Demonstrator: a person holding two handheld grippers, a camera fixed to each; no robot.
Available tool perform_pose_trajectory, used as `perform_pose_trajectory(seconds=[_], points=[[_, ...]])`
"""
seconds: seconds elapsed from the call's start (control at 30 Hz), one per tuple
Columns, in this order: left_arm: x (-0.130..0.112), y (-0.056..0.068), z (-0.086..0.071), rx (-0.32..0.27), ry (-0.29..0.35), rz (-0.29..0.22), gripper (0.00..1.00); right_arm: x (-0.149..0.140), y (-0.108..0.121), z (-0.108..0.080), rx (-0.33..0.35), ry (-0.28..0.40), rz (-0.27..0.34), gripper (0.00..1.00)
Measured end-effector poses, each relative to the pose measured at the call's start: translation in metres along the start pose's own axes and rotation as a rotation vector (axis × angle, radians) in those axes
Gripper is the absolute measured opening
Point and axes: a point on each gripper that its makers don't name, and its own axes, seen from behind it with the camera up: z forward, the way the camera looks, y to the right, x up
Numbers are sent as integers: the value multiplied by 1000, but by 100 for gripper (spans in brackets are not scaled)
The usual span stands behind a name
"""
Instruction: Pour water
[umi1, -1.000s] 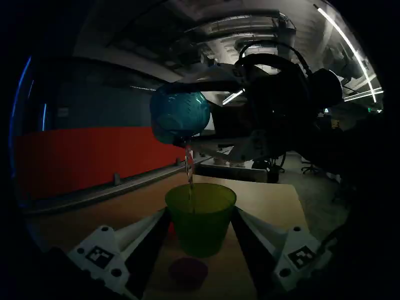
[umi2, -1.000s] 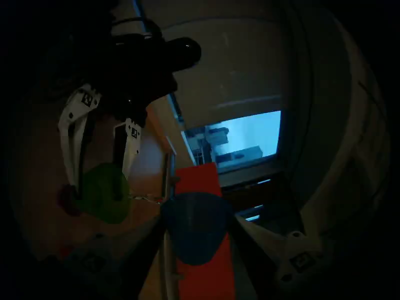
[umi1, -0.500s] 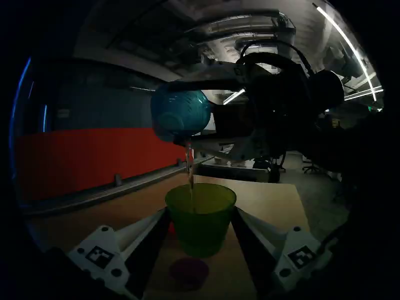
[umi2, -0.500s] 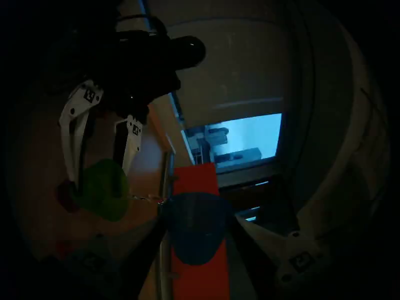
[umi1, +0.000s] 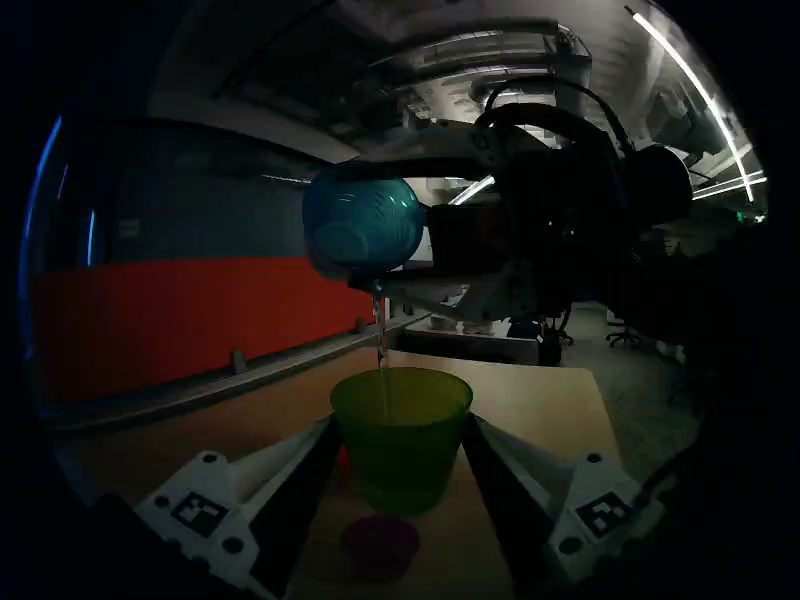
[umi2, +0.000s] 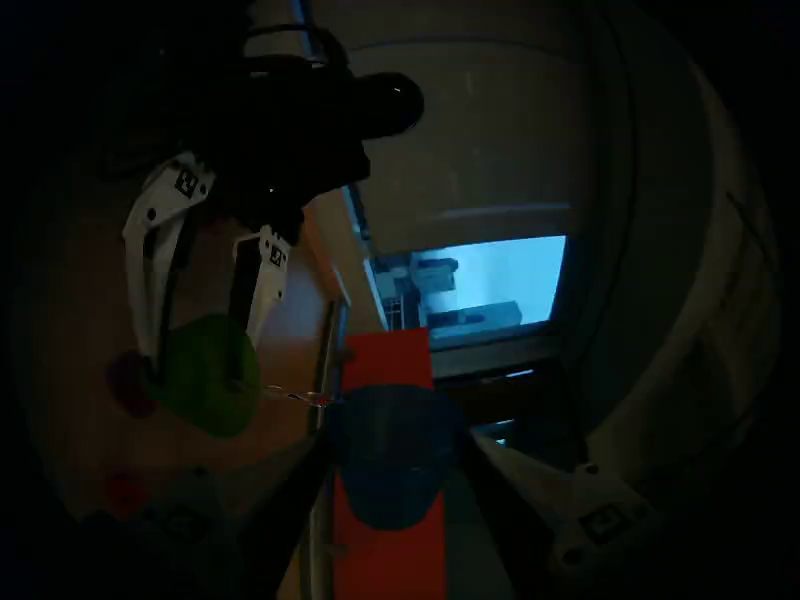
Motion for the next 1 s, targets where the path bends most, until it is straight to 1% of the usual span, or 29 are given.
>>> perform_pose_trajectory(seconds=[0.5, 1.0], points=[[1, -1, -2, 9, 0, 10, 84, 3, 4, 3, -7, -4, -62, 96], [0, 0, 0, 11, -5, 17, 84, 4, 6, 3, -8, -10, -121, 96]])
